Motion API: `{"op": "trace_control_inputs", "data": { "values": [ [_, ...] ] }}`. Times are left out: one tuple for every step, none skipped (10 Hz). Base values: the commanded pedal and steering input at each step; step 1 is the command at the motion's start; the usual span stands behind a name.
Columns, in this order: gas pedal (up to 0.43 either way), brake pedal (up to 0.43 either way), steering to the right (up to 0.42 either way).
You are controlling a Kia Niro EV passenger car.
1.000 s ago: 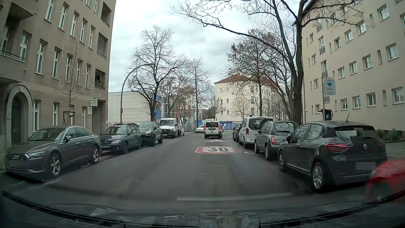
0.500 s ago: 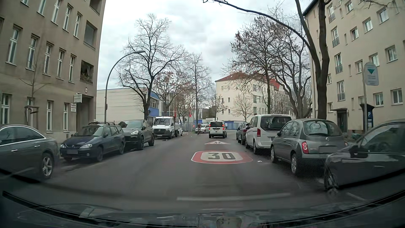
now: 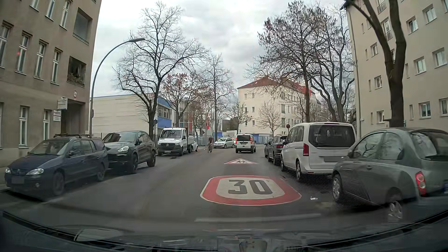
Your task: Follow the waypoints while adhering to traffic rules and regulations
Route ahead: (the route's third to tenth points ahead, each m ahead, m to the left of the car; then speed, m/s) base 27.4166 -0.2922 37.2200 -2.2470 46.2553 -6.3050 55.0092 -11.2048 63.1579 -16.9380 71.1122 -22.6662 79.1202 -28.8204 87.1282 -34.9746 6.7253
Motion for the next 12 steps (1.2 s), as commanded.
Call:
{"op": "trace_control_inputs", "data": {
  "values": [
    [0.008, 0.012, 0.002],
    [0.008, 0.012, 0.001],
    [0.008, 0.012, -0.001],
    [0.008, 0.012, -0.002],
    [0.008, 0.012, -0.002],
    [0.008, 0.012, -0.001],
    [0.008, 0.012, 0.000],
    [0.008, 0.012, 0.000],
    [0.008, 0.012, 0.001],
    [0.008, 0.012, 0.001],
    [0.008, 0.012, 0.001],
    [0.008, 0.012, 0.003]
  ]
}}
